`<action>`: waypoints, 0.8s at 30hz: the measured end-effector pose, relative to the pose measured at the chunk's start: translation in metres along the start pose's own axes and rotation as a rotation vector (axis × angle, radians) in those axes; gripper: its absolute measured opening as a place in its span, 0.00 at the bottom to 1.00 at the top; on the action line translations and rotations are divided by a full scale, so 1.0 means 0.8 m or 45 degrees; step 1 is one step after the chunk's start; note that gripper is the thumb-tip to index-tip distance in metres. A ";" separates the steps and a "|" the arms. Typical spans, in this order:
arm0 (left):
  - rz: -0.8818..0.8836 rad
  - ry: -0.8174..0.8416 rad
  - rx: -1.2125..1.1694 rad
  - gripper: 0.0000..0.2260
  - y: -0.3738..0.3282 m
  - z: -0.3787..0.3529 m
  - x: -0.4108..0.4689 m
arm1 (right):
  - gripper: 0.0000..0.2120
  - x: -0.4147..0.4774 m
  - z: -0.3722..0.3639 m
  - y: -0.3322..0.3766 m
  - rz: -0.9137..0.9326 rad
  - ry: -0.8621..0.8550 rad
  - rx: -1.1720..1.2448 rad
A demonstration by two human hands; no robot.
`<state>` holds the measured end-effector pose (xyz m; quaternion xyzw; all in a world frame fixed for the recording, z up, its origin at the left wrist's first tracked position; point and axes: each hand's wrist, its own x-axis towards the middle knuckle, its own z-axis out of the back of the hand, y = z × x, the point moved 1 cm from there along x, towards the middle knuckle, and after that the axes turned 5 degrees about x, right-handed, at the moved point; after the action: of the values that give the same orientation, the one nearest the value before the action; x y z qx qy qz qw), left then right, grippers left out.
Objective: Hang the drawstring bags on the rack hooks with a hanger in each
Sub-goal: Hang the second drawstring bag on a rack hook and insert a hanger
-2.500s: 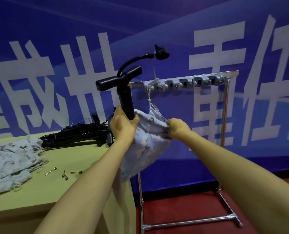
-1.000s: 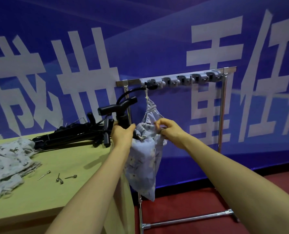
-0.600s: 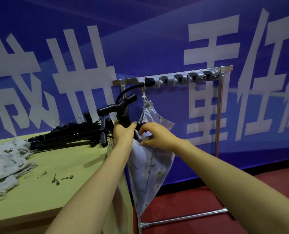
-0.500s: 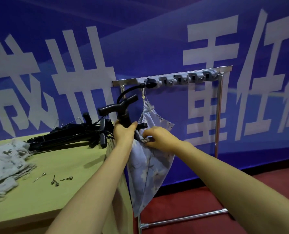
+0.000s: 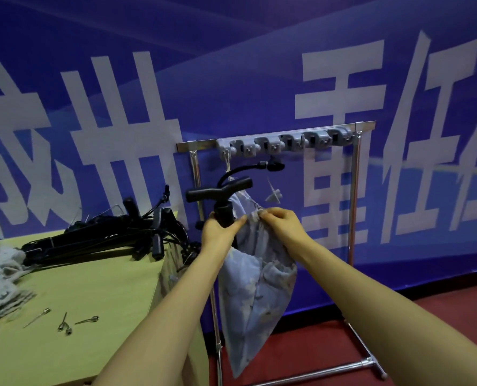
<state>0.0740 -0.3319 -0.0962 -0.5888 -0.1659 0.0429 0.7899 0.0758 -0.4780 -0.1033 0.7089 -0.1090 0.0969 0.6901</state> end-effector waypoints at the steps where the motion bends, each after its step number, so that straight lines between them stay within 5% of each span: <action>1: 0.019 0.034 -0.018 0.22 0.002 -0.004 0.003 | 0.08 0.005 0.004 -0.001 -0.023 -0.037 0.094; 8: 0.113 0.187 -0.174 0.16 0.014 -0.033 0.001 | 0.11 0.042 0.036 0.014 0.051 -0.174 -0.294; 21: 0.290 0.296 -0.248 0.15 0.005 -0.095 0.026 | 0.11 0.108 0.072 0.032 -0.028 -0.143 0.196; 24: 0.138 0.261 -0.266 0.17 0.001 -0.097 0.041 | 0.09 0.125 0.071 0.046 -0.012 -0.085 0.218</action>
<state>0.1295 -0.3937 -0.1096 -0.6771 -0.0559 0.0076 0.7337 0.1600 -0.5379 -0.0413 0.7685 -0.1198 0.0790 0.6235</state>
